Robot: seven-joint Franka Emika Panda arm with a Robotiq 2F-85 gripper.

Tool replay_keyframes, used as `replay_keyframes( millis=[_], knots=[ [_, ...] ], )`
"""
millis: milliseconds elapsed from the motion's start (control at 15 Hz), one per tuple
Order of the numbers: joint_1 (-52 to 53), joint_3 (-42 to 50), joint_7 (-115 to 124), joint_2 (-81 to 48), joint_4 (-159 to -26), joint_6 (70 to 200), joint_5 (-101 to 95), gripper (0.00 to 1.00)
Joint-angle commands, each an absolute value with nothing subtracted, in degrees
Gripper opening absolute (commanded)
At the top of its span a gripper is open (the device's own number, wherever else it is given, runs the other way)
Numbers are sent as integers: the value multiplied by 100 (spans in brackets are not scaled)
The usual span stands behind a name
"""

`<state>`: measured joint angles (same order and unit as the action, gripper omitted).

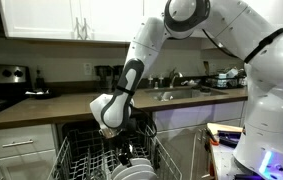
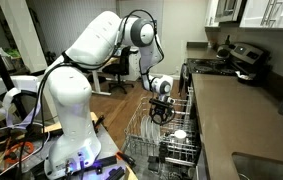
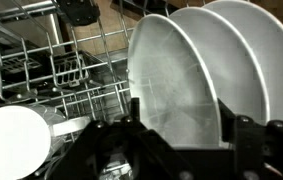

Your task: Place the white plate on the countertop

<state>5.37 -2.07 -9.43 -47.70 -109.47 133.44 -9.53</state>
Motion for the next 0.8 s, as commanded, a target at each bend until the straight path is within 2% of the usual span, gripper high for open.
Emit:
replay_keyframes(
  millis=[0, 267, 400, 533, 733],
  knots=[
    [569, -222, -1057, -4934, -10643, 13016, -1126, 41],
    [349, -402, -1443, -4826, -10730, 13242, -1030, 15],
    [265, -437, -1552, -4711, -10826, 13324, -991, 6],
    [83, -542, -1758, -4588, -10939, 13423, -893, 3],
    [-192, -691, -2023, -4447, -11071, 13505, -726, 7]
  ],
)
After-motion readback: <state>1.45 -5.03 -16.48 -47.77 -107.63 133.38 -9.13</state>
